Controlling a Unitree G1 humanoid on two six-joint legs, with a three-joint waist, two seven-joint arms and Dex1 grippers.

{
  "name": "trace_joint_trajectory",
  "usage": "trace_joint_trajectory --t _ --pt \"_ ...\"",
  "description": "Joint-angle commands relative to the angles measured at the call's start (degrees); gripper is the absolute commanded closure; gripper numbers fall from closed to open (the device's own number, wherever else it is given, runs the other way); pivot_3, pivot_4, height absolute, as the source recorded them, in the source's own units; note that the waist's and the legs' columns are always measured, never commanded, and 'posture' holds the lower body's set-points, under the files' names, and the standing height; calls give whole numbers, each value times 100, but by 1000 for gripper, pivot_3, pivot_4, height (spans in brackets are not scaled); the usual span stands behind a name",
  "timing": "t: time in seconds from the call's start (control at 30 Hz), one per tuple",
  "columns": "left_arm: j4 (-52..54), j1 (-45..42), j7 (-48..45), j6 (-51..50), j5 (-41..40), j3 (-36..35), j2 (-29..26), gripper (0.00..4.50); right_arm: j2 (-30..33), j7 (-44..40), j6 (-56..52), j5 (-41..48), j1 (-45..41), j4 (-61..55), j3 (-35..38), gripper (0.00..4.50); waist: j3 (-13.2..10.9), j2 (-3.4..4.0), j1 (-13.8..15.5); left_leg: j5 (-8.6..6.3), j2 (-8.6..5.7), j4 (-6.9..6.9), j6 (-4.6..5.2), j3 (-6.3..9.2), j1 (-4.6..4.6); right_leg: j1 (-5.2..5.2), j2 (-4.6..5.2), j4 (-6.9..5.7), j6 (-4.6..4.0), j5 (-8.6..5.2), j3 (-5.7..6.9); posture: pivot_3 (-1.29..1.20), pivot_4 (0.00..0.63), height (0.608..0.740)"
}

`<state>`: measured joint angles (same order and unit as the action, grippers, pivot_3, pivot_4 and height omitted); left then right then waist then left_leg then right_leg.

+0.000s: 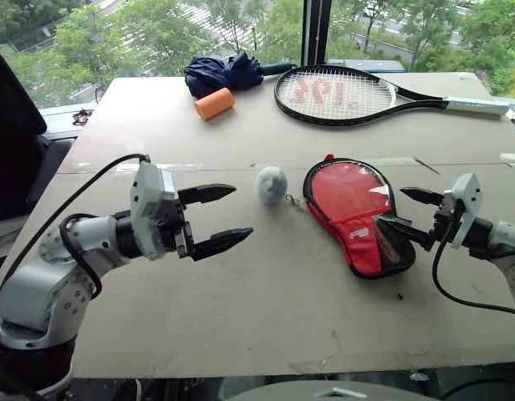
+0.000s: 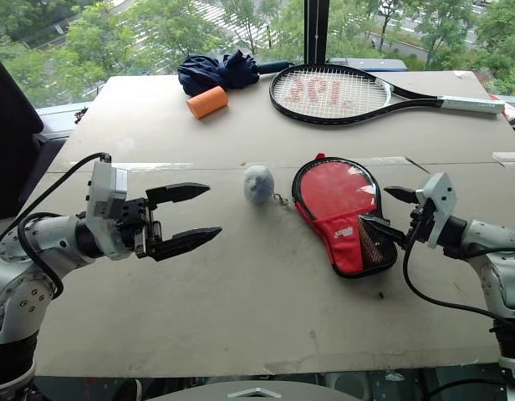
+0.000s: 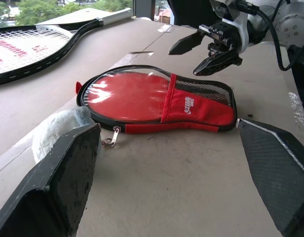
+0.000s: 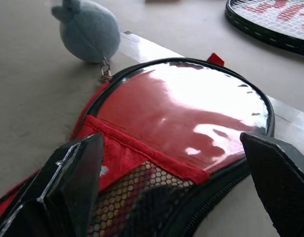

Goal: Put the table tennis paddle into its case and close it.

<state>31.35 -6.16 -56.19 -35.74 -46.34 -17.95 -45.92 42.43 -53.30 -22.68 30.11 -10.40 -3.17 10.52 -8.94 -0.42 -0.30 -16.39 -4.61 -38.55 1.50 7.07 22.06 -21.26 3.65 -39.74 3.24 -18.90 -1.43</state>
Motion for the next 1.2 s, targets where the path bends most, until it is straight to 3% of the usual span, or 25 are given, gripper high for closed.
trace_joint_trajectory --t 0.03,0.13,0.23,0.27,0.33,0.57,0.6,0.77,0.9,1.2 --pt "187 -110 -5 24 -177 -113 -138 0 104 270 -600 11 -150 120 72 45 0 0 -28 1 0 2 -1 0 0 0 0 0 0 0 0 0 150 740" --pt "123 -301 3 22 -204 -27 -197 0 114 663 -1483 -98 -326 177 -173 45 0 1 -36 1 0 7 -1 0 0 -1 -1 2 -1 0 -1 0 150 740" --pt "81 -468 31 -3 -234 31 -232 0 92 638 -1720 -80 -343 20 -319 45 0 1 -38 1 0 7 -1 -4 1 -4 0 1 -1 0 -4 0 150 740" --pt "79 -492 31 -13 -241 33 -238 0 112 655 -1822 -90 -314 -37 -361 277 0 1 -37 1 0 8 -1 -4 2 -4 0 1 -1 0 -4 0 150 740" --pt "69 -565 29 -21 -231 78 -242 0 141 677 -2125 -71 -246 -109 -447 831 0 1 -39 1 0 12 -1 -5 3 -7 0 4 -1 0 -6 0 150 740" --pt "-7 -703 18 -3 -188 194 -240 0 109 577 -3226 583 -91 -735 -364 4172 1 0 -33 1 0 12 -1 -4 3 -6 0 5 -1 0 -4 0 150 740" --pt "-15 -713 14 9 -181 214 -236 0 73 666 -3374 628 -62 -799 -352 4465 1 0 -34 1 0 12 -1 -4 3 -6 0 5 -1 0 -4 0 150 740" --pt "8 -745 9 6 -204 256 -223 0 -244 1177 -4307 1172 203 -1235 44 4465 1 -1 -33 1 1 14 -1 -3 3 -6 -1 5 -1 0 -4 0 150 740" --pt "46 -694 -8 10 -208 231 -237 0 -718 1991 -5148 1598 271 -1596 771 4465 1 -1 -32 0 1 14 -1 -3 3 -6 -1 5 -1 0 -5 0 150 740" --pt "7 -653 -56 49 -182 240 -233 0 -2907 4086 -6963 1886 280 -3048 2226 4465 3 3 -47 2 0 22 -4 -9 11 -31 -3 -6 -1 0 -16 0 150 740"
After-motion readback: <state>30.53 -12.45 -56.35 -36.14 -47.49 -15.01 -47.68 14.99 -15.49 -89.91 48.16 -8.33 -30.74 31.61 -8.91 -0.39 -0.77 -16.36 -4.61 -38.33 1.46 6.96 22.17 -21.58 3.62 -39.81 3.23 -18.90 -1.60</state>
